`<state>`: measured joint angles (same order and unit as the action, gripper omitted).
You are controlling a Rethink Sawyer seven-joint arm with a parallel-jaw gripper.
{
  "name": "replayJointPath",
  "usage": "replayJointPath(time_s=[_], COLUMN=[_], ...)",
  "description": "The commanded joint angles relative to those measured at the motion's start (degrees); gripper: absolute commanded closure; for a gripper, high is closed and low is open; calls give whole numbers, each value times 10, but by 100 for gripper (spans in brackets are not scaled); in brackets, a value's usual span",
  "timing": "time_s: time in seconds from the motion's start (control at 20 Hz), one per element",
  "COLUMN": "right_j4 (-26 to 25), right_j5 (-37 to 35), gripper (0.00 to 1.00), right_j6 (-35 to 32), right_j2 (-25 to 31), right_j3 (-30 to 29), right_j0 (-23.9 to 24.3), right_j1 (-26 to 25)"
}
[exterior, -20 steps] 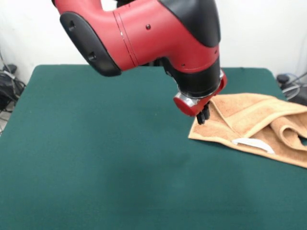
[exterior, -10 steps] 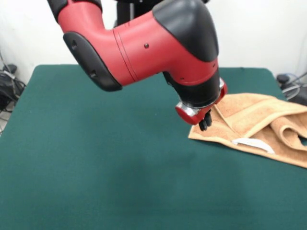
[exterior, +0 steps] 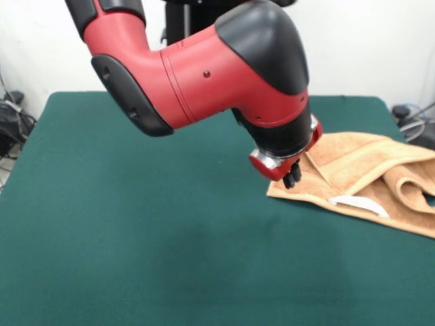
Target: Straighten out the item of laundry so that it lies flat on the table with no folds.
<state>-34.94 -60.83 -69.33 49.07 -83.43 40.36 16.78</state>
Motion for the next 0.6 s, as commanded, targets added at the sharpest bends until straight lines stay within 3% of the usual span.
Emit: replayJointPath(time_s=[0.05, 0.25, 0.3, 0.6], right_j4=[-18, -13, -11, -9], right_j5=[-29, -41, -43, -43], gripper=[100, 100, 0, 0], right_j6=[152, 157, 159, 168], right_j2=[-1, -6, -8, -13], right_j3=[36, 42, 44, 45], right_j0=[-12, -18, -20, -23], right_j1=[-18, -18, -17, -16])
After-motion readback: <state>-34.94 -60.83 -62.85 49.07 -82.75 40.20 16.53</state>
